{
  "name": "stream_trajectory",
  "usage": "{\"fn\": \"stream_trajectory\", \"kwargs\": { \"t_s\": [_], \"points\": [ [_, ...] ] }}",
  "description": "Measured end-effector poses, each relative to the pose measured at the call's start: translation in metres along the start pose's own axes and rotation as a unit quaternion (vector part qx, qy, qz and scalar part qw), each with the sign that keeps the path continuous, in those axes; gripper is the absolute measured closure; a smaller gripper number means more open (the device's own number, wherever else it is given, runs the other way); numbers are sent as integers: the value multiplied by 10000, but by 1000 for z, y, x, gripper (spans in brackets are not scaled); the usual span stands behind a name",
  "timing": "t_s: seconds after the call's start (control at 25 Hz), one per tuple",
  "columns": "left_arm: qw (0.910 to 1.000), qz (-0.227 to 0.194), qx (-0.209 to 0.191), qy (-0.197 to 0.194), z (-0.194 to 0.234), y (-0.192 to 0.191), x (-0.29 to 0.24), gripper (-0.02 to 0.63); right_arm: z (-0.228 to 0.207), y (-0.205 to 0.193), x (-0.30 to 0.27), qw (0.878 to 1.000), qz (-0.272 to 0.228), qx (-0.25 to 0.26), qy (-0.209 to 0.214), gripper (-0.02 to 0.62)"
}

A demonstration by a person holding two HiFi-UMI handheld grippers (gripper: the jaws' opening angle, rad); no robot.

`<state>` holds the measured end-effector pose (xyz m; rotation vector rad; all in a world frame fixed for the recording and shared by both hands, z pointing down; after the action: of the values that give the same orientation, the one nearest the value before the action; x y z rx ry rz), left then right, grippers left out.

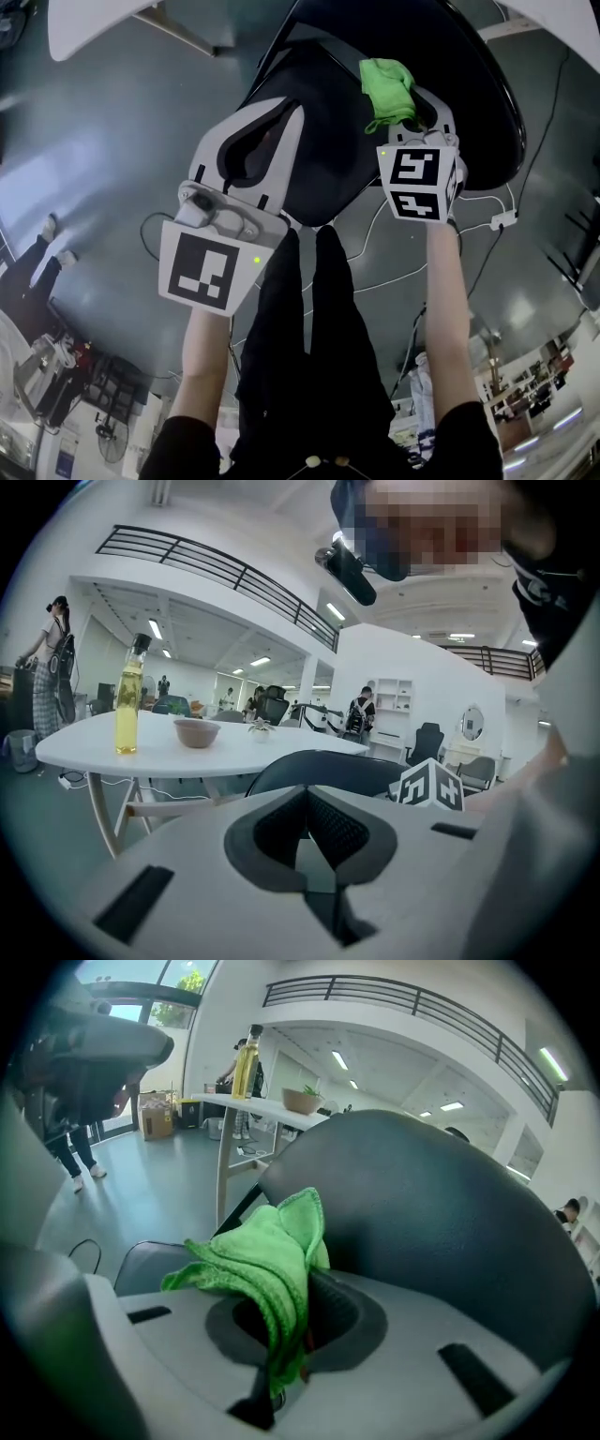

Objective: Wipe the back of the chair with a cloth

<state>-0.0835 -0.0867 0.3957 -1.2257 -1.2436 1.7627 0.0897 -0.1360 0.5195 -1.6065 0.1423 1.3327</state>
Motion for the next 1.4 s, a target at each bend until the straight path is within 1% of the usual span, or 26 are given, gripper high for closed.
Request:
{"fn": "stream_trajectory", "kwargs": {
  "t_s": [0.48, 0.68, 0.84, 1.12, 1.4],
  "points": [
    [9999, 52, 24, 102, 8, -8, 7, 600, 11, -27, -23, 9986, 427, -186, 240, 552],
    [9999, 49, 19, 126, 10, -10, 7, 600, 10, -24, -16, 9990, 310, -278, 186, 552],
    [9999, 12, 26, 114, 7, -4, 10, 600, 6, -5, 5, 9996, 39, -250, 120, 552],
    [9999, -77, -18, 121, 6, 20, 11, 600, -9, 54, 47, 9987, -493, 42, -72, 552],
    [9998, -129, -39, 177, 9, 36, 10, 600, -27, 96, 79, 9959, -788, 329, -304, 552]
  ]
}}
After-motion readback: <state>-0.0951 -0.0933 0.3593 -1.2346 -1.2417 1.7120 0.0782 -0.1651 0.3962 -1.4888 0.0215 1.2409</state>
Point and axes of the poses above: the fingertips, and each gripper's own axes: x backward along the fingers, z to its left, y out of its top, the point moved 4 cm from there along x, backward along the fingers, and after that the axes turned 14 degrees about y, right-handed, at the moved point
